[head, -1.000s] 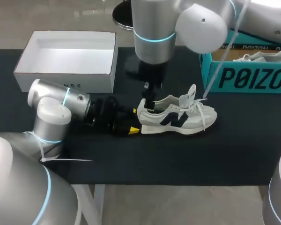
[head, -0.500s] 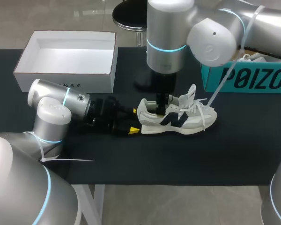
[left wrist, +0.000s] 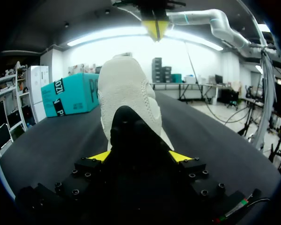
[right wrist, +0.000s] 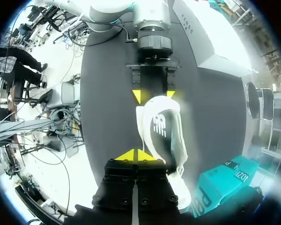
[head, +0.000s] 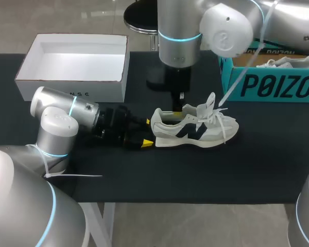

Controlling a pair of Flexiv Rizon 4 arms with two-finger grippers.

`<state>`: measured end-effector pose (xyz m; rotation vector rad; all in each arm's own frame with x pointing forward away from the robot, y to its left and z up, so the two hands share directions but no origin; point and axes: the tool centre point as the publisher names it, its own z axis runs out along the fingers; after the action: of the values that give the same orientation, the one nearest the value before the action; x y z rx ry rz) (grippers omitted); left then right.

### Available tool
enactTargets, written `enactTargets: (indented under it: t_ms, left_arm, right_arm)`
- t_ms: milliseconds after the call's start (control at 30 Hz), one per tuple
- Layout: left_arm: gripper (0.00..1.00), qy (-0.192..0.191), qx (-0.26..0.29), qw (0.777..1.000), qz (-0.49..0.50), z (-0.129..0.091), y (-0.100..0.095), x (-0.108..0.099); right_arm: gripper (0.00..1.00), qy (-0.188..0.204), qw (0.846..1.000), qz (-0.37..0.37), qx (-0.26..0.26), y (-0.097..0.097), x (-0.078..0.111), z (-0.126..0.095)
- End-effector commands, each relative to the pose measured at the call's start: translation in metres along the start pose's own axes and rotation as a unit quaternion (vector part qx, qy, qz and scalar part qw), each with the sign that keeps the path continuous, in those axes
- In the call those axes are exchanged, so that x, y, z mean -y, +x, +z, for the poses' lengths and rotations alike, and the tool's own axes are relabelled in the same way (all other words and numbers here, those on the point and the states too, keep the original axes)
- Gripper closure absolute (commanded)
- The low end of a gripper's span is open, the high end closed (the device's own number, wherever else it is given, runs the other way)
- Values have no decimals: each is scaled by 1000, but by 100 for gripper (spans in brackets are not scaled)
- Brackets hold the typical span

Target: Take the shoe out of the shoebox, open the shoe tongue, remove and reinsert the insole, then place the shoe into the shoebox

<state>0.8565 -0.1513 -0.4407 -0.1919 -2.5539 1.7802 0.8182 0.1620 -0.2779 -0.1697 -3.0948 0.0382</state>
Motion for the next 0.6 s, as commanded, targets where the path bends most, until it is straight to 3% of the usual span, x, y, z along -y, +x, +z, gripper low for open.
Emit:
enactTargets:
  t_ms: [33,233,300,600]
  left_arm:
    - [100,-1,-1,1000,0,1,-1,-2]
    - [100,-1,-1,1000,0,1,-1,-2]
    - [100,-1,-1,1000,0,1,-1,-2]
    - [100,-1,-1,1000,0,1,-1,-2]
  right_arm:
    - [100,25,999,-5,-24,-17,-12,9]
    - [100,25,999,-13,-42,-34,-9,27]
    - [100,0,999,-17,-45,-39,-7,33]
    - [100,-12,999,-24,-47,-51,0,54]
